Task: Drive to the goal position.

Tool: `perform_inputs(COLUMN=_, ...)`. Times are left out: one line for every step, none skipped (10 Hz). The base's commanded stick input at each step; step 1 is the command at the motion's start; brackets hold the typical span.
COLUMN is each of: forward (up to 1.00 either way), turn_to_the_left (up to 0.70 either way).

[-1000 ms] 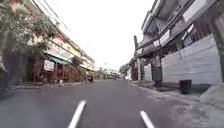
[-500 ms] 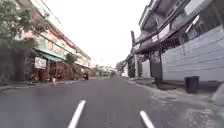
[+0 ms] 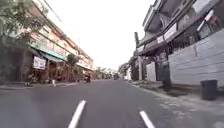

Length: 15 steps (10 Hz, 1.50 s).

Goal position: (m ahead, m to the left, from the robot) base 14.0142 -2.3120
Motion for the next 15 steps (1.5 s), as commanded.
perform_inputs(forward=1.0, turn_to_the_left=0.0)
perform_inputs(forward=1.0, turn_to_the_left=0.0)
perform_inputs(forward=1.0, turn_to_the_left=0.0)
perform_inputs(forward=1.0, turn_to_the_left=0.0)
perform_inputs(forward=1.0, turn_to_the_left=0.0)
perform_inputs(forward=1.0, turn_to_the_left=0.0)
perform_inputs(forward=1.0, turn_to_the_left=0.0)
perform_inputs(forward=1.0, turn_to_the_left=0.0)
perform_inputs(forward=1.0, turn_to_the_left=0.0)
perform_inputs(forward=1.0, turn_to_the_left=0.0)
perform_inputs(forward=1.0, turn_to_the_left=0.0)
perform_inputs(forward=1.0, turn_to_the_left=0.0)
perform_inputs(forward=1.0, turn_to_the_left=0.0)
perform_inputs(forward=1.0, turn_to_the_left=0.0)
perform_inputs(forward=1.0, turn_to_the_left=0.0)
